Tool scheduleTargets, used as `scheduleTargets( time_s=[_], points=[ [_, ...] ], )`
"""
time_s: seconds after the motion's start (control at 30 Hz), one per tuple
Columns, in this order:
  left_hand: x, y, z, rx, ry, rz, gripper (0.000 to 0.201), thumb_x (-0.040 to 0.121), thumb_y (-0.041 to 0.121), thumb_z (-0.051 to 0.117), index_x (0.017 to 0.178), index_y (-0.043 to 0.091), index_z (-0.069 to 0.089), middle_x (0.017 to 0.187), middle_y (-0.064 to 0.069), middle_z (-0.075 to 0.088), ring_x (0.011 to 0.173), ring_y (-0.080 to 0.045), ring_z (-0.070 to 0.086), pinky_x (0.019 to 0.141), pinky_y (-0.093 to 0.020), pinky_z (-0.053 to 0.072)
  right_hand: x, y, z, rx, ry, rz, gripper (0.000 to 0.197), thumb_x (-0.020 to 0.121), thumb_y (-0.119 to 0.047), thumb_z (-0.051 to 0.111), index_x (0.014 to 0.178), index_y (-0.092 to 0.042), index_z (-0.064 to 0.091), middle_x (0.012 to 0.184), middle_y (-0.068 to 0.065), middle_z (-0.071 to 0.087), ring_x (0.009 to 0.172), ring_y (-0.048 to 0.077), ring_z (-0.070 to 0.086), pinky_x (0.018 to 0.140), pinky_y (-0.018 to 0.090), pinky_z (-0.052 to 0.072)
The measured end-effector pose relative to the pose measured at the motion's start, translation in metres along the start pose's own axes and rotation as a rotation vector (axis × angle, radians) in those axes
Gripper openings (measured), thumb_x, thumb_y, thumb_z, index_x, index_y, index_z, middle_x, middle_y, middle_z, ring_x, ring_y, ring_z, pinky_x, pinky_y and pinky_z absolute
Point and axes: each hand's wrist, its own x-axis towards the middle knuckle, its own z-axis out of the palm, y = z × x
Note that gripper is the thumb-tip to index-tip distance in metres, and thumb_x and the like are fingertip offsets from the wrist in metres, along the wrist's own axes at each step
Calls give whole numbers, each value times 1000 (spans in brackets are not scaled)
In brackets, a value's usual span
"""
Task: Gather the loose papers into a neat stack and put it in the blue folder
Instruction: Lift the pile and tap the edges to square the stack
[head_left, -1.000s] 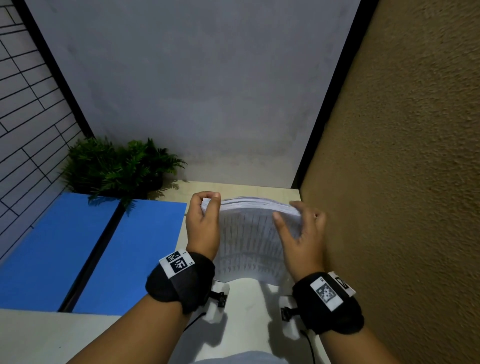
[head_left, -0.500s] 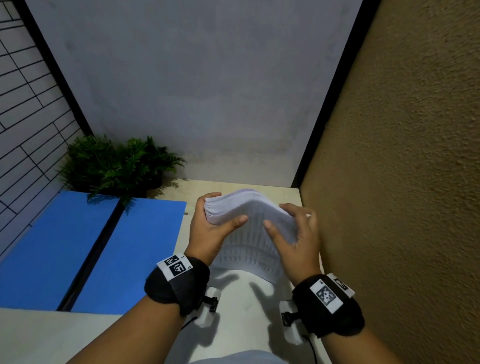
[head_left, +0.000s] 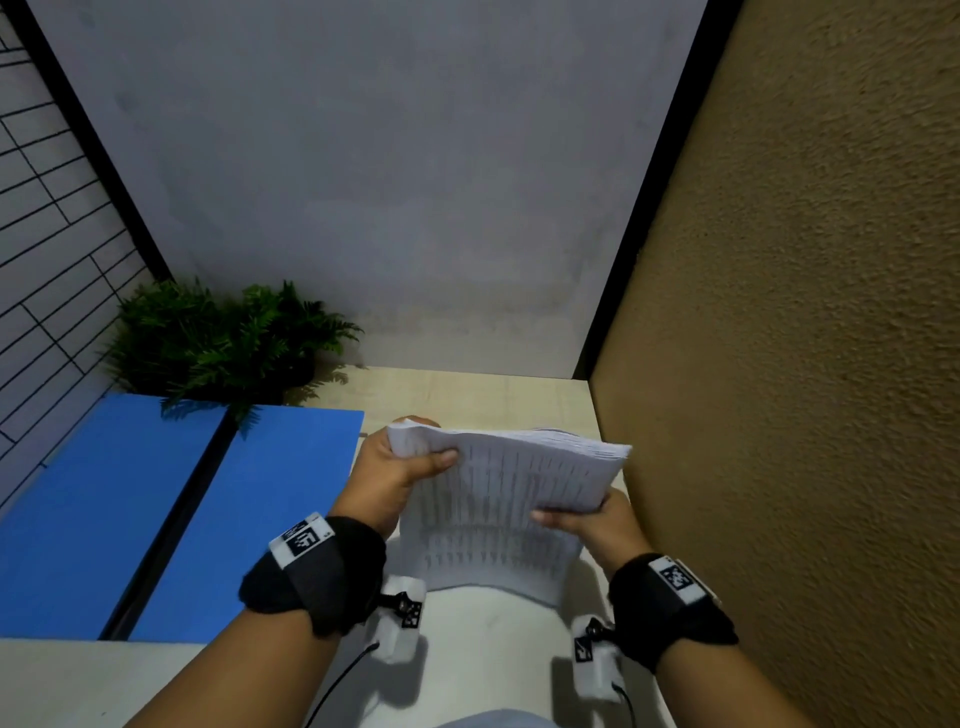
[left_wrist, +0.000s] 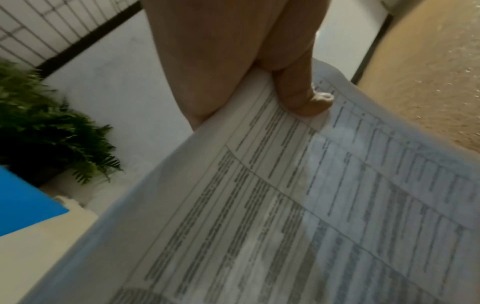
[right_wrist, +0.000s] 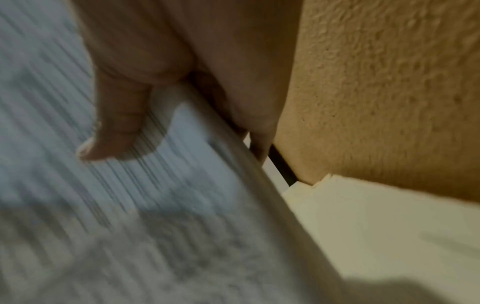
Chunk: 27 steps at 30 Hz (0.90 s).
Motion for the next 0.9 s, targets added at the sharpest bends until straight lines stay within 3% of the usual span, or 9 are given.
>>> scheduleTargets(
  time_s=[0.07,0.13,0.27,0.4,0.53,0.67,0.73,0.8,0.9],
  points=[
    [-1,0,-9,-35,19,-32,42,49,25,86,79,13,59,75,-4,65,75,-21,64,65,-32,53,-2,1,2,-119,22,-20,35,54,-10,90,83,-5,71,87,11,74,95,33,69,72,33,60],
    [-2,5,-17,2,97,17,47,49,22,89,79,16,53,74,0,60,72,-15,61,62,-30,53,-4,-7,5,-132,36,-76,14,69,-3,80,79,-6,70,81,10,74,86,30,70,66,29,60],
    [3,30,-36,282,202,171,45,61,-4,86,91,15,59,72,-1,52,65,-8,52,59,-17,48,-6,-42,9,-367,34,-243,19,73,-16,77,86,-27,70,91,2,74,90,23,69,83,45,58],
    [0,39,-43,626,-44,167,27,64,8,86,86,19,73,85,-6,74,80,-16,67,75,-32,52,-17,-76,26,-836,-21,-467,20,73,-26,72,92,-31,69,86,0,74,86,23,67,76,38,55],
    [-15,17,-27,468,35,106,14,77,2,77,78,16,75,80,-2,70,68,3,60,69,-15,49,-29,-86,48,-1115,42,-624,12,77,-34,71,79,-25,62,71,-2,66,76,25,60,60,29,39],
    [-24,-7,-45,257,144,39,24,79,-2,74,82,22,72,72,15,74,68,7,65,65,-10,51,-23,-72,21,-1234,89,-452,29,68,-46,75,70,-22,59,64,-5,56,67,20,53,56,29,40],
    [-26,-13,-58,202,163,10,24,79,-3,73,87,19,72,69,19,74,68,6,67,62,-10,52,-20,-61,-8,-1129,133,-331,30,64,-40,81,63,-20,59,61,-4,57,64,21,55,54,29,39],
    [-26,-19,-70,152,165,-2,25,80,-4,72,91,18,72,73,15,76,71,0,70,63,-14,54,-21,-49,-29,-764,194,-257,30,58,-25,88,58,-21,58,60,-4,60,62,19,57,55,29,42],
    [-25,-29,-77,89,172,-35,27,80,-7,70,93,18,72,77,10,77,74,-4,72,66,-17,56,-23,-24,-40,-111,258,-166,33,58,-7,87,84,-17,69,84,1,72,84,20,68,74,30,54]
  ],
)
